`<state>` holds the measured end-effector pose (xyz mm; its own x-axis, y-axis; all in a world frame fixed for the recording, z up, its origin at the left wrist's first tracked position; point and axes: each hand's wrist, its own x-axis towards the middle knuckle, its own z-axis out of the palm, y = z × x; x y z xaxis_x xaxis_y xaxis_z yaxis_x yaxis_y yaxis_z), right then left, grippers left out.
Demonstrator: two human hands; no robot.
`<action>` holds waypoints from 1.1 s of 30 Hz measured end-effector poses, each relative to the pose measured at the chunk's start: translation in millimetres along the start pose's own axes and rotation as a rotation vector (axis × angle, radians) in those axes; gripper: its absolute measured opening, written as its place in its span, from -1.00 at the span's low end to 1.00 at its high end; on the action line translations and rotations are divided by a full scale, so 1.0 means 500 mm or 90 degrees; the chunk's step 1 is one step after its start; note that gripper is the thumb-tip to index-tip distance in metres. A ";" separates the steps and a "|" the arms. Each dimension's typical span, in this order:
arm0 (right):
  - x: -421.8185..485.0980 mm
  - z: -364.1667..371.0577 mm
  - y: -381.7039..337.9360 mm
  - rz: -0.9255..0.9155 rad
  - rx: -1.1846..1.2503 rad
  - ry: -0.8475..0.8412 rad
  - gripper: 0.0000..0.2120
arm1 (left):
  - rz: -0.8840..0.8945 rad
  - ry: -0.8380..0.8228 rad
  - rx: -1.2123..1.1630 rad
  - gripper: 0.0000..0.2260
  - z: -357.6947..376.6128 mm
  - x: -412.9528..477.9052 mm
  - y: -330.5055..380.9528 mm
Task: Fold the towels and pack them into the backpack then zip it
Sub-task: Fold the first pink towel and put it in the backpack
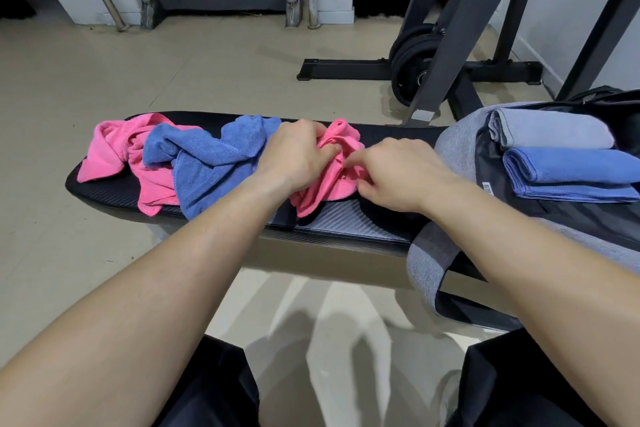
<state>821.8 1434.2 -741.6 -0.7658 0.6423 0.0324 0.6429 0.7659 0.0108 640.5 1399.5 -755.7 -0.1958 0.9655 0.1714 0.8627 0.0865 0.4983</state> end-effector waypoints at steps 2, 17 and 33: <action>0.000 0.005 -0.005 0.021 -0.021 -0.027 -0.78 | 0.005 0.005 0.007 -0.70 0.001 0.001 -0.001; -0.024 -0.021 0.055 0.084 0.364 0.192 -0.63 | 0.084 -0.013 0.055 -0.82 -0.001 -0.006 0.019; -0.009 0.010 0.062 0.031 0.161 -0.047 -0.76 | 0.095 -0.139 -0.024 -0.85 0.008 -0.057 -0.030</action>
<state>845.1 1455.5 -746.4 -0.7388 0.6723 -0.0461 0.6616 0.7106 -0.2396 634.9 1371.6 -771.4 0.0403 0.9974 0.0603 0.8559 -0.0656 0.5130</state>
